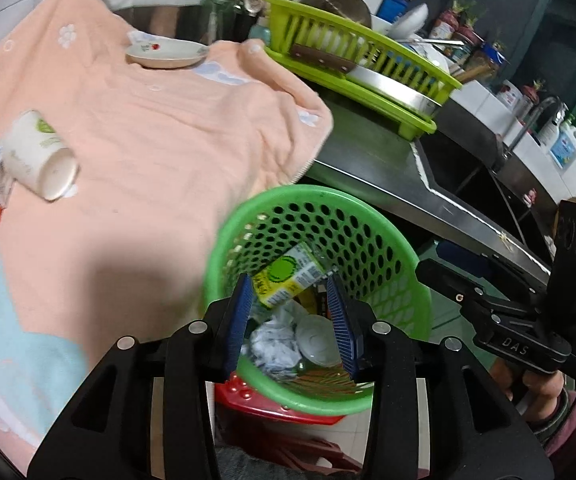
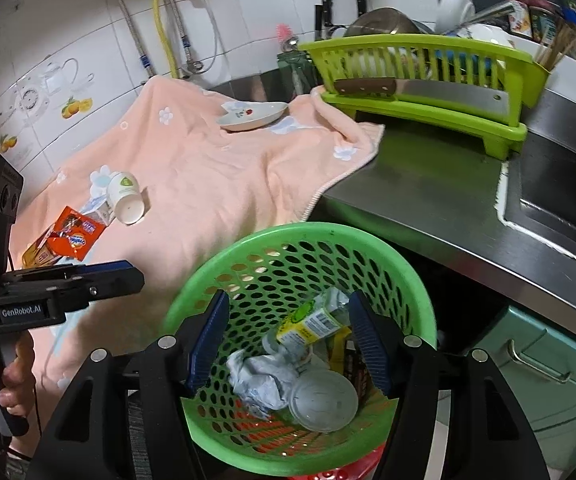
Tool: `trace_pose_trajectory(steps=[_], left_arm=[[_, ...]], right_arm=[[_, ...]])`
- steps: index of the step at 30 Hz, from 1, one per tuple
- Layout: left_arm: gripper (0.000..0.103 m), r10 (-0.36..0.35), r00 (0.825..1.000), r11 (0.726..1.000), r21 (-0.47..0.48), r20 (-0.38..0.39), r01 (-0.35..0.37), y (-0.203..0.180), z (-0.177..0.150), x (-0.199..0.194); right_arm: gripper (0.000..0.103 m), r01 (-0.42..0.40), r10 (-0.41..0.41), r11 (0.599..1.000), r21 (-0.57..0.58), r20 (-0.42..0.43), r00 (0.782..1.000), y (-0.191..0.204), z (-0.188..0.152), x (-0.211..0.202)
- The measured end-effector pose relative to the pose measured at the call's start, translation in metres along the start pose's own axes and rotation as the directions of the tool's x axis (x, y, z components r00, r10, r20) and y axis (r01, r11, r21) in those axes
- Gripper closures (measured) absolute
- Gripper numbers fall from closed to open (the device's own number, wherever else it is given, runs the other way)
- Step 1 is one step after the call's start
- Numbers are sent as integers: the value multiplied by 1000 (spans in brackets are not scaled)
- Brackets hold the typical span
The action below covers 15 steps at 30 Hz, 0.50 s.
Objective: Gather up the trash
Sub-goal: 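Return to the towel and grasp the white paper cup with the right gripper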
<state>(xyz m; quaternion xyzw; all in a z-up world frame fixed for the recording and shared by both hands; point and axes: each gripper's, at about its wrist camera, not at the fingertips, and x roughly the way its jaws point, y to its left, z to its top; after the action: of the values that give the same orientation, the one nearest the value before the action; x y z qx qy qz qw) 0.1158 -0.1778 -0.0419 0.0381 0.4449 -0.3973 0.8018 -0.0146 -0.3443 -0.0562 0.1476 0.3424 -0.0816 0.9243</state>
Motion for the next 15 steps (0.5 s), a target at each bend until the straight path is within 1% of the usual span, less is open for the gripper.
trace_pose_trajectory(steps=[8, 12, 15], left_arm=[[64, 95, 995, 995, -48, 31, -93, 39, 0, -28], [64, 147, 988, 985, -98, 53, -142, 67, 2, -47], [64, 185, 981, 976, -132, 66, -175, 85, 3, -59]], right_arm=[[41, -83, 82, 995, -63, -22, 996, 31, 14, 15], [37, -123, 120, 987, -107, -34, 992, 50, 24, 23], [37, -154, 149, 978, -141, -46, 988, 65, 31, 30]])
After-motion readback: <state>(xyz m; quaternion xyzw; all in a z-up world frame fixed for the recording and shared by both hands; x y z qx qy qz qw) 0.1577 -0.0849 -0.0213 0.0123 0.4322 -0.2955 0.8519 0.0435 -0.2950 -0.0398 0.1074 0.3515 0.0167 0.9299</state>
